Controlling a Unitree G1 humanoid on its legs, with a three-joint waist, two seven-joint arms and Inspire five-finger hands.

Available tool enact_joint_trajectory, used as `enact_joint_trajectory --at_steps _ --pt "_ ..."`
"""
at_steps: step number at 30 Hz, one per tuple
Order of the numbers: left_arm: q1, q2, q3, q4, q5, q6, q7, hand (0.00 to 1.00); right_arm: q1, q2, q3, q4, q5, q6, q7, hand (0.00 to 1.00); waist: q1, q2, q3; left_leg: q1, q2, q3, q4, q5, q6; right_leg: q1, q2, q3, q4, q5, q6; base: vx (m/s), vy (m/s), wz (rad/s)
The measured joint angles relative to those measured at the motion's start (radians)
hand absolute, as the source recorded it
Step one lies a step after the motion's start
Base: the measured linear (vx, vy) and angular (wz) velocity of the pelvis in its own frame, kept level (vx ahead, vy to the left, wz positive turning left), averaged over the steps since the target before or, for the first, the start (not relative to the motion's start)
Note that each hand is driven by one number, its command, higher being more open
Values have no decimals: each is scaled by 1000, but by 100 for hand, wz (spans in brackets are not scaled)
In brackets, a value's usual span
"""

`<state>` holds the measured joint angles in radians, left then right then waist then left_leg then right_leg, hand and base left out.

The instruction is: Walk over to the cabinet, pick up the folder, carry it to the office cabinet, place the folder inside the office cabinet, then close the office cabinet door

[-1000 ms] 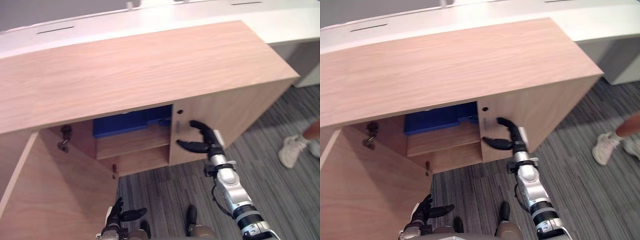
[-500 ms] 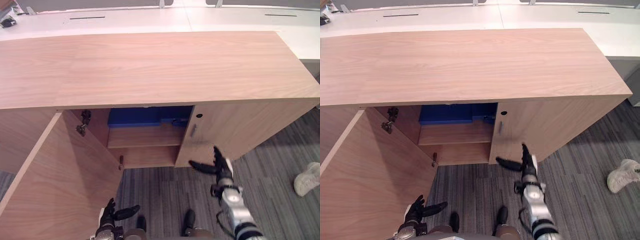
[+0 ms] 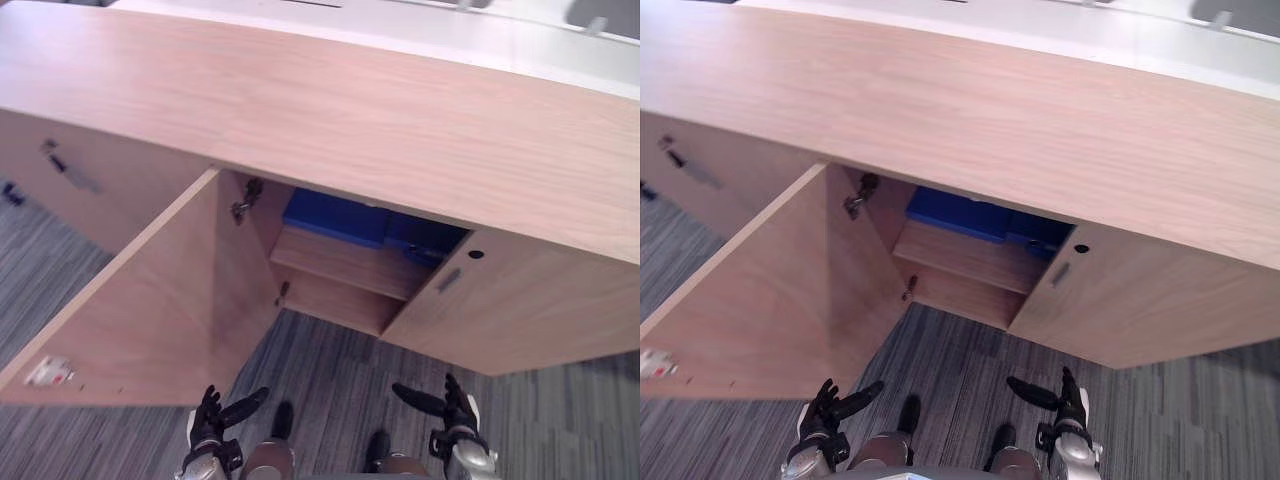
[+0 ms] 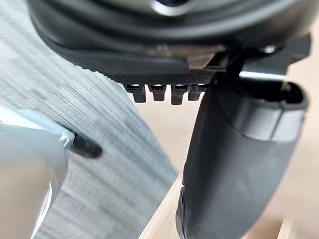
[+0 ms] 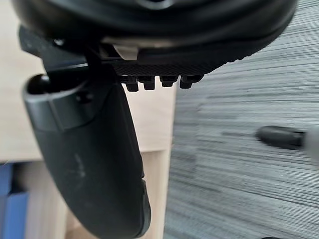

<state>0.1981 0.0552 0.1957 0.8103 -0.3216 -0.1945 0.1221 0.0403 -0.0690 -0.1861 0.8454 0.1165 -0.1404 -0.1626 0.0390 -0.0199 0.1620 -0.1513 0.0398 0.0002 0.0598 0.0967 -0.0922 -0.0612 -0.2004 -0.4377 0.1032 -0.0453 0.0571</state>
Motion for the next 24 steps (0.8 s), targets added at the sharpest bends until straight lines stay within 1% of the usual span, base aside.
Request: enact_joint_trajectory --at_steps 1,2,3,4,5,6,7,8,10,11,12,13,15,17,18,19,22,24 --pt "29 -1 29 -15 -6 4 -1 100 11 -2 -8 -26 0 -1 -2 100 -5 -8 5 20 -1 66 99 -85 29 15 -13 -15 2 0 1 -100 4 47" --pt "51 -1 47 -37 -11 5 -2 100 20 -2 -9 -38 -1 -1 -3 100 -5 -2 1 42 4 92 111 -116 30 21 -14 -21 -2 -2 -1 -52 62 56" --pt "91 -2 98 -114 -17 5 -1 100 43 -10 -24 -60 -1 -1 -3 100 -6 33 -14 101 17 103 26 -139 24 25 6 -41 -6 -2 5 -75 110 47" --pt "97 4 122 -151 -18 4 -1 100 48 -8 -35 -60 -1 -1 -4 100 -5 38 -13 114 25 93 -20 -135 35 24 14 -52 -7 -1 11 -104 125 60" --pt "105 25 164 -223 -24 1 3 100 55 2 -43 -53 -1 6 -3 100 3 21 -14 120 16 77 -61 -102 41 26 18 -43 -25 14 15 -93 92 52" --pt "106 54 192 -277 -31 -6 7 100 69 4 -43 -51 -1 8 -1 100 7 22 -13 119 6 64 -76 -88 45 32 23 -33 -49 29 13 -65 55 43" --pt "108 68 205 -301 -33 -7 9 100 74 3 -43 -51 -1 8 0 100 8 16 -17 120 1 61 -78 -87 47 37 25 -27 -56 34 16 -34 51 21" --pt "114 90 227 -352 -33 -8 13 100 83 -1 -43 -52 -1 8 0 100 10 19 -18 130 -8 59 -80 -85 49 50 23 -17 -66 43 23 -21 49 4" --pt "120 118 238 -441 -33 -16 15 100 89 -5 -43 -52 -1 8 2 100 10 23 -22 142 -16 55 -86 -83 54 63 23 1 -76 50 27 -21 57 1" --pt "116 138 238 -488 -31 -32 14 100 90 -5 -43 -52 -1 8 4 100 9 31 -26 144 -19 55 -93 -80 58 62 23 7 -83 52 24 -9 45 -1" --pt "111 148 238 -507 -29 -38 13 100 89 -6 -43 -52 -1 8 7 100 8 33 -28 144 -20 55 -94 -79 59 62 24 11 -88 56 24 6 31 -7" --pt "92 168 238 -530 -18 -47 11 100 89 -8 -43 -51 0 8 14 100 6 41 -31 144 -22 60 -95 -79 59 61 25 18 -94 65 29 26 30 -12" --pt "53 201 232 -541 4 -61 10 100 89 -9 -41 -50 0 8 31 100 2 48 -34 149 -23 65 -97 -79 59 61 29 26 -96 69 27 22 17 -11" --pt "5 245 189 -541 9 -73 7 100 87 -9 -40 -44 1 8 47 100 -1 47 -35 154 -18 70 -100 -79 59 61 36 39 -98 71 24 19 -14 -10" --pt "-10 254 164 -543 9 -74 5 100 86 -11 -40 -43 2 8 51 100 -2 46 -35 158 -17 75 -103 -79 59 61 39 49 -101 73 22 14 -10 -18" --pt "-17 244 169 -539 -1 -74 24 100 87 -14 -40 -42 7 7 57 100 -2 46 -36 163 -16 85 -107 -79 59 61 42 60 -107 77 17 8 0 -19" --pt "-4 252 151 -540 2 -75 24 100 87 -23 -39 -15 9 8 63 100 2 44 -36 169 -17 96 -108 -81 60 62 43 102 -113 85 15 -6 25 -11" --pt "25 251 129 -550 1 -84 24 100 88 -21 -28 5 8 11 70 100 5 37 -39 176 -20 109 -108 -83 62 63 43 155 -124 93 17 -32 50 -16"
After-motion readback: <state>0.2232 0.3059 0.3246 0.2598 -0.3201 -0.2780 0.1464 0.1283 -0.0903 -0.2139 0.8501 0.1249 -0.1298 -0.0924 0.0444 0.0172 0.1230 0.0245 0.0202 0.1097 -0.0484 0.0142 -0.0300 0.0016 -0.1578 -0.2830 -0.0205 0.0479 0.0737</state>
